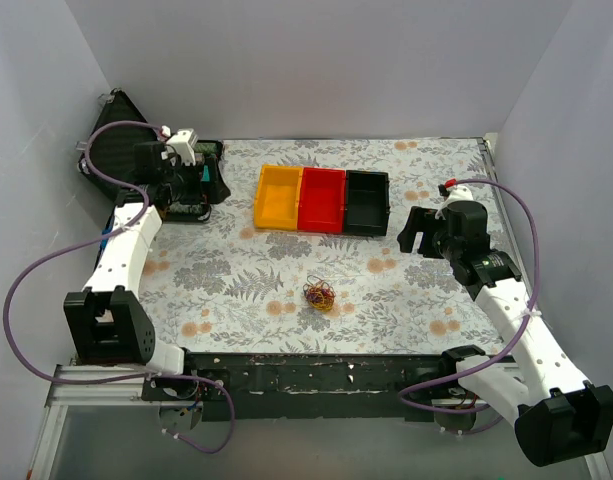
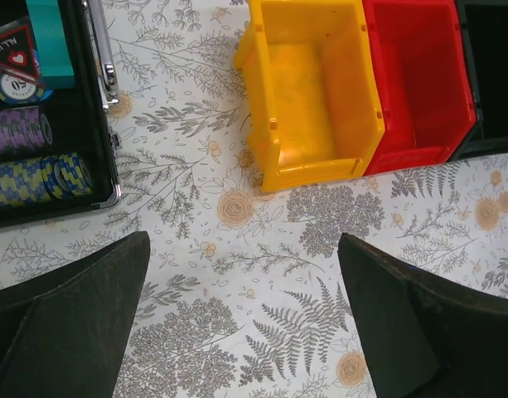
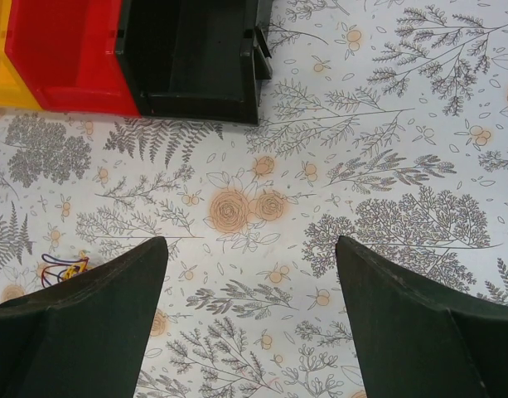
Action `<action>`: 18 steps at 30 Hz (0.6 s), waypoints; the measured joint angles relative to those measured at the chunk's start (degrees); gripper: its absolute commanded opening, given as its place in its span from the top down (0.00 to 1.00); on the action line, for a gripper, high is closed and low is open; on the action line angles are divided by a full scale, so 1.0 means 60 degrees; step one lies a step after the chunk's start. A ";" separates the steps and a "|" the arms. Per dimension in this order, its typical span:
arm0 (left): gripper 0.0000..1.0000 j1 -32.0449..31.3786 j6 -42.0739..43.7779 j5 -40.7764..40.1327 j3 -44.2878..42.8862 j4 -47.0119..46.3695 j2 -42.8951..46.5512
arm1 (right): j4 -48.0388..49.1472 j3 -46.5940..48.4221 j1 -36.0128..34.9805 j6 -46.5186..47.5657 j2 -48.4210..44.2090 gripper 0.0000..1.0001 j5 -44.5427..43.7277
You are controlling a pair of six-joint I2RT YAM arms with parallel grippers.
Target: Untangle the cables
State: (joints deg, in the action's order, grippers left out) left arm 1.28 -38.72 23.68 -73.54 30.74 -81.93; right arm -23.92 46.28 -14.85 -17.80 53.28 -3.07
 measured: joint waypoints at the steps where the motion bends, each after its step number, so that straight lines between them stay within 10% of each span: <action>1: 0.02 -0.0022 -0.0091 -0.0062 -0.0022 -0.0080 -0.0135 | 0.0000 0.0000 0.0000 0.0000 0.0000 0.09 -0.0004; 18: 0.02 -0.1865 -0.1523 -0.0845 -0.3253 -0.0951 -0.4918 | -0.0007 -0.0073 0.0000 0.0000 0.0007 0.07 -0.0437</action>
State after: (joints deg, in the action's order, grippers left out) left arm -9.91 -47.86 18.61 -93.06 25.04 -111.44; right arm -23.97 45.84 -14.85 -17.80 53.32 -5.69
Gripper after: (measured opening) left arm 0.981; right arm 0.926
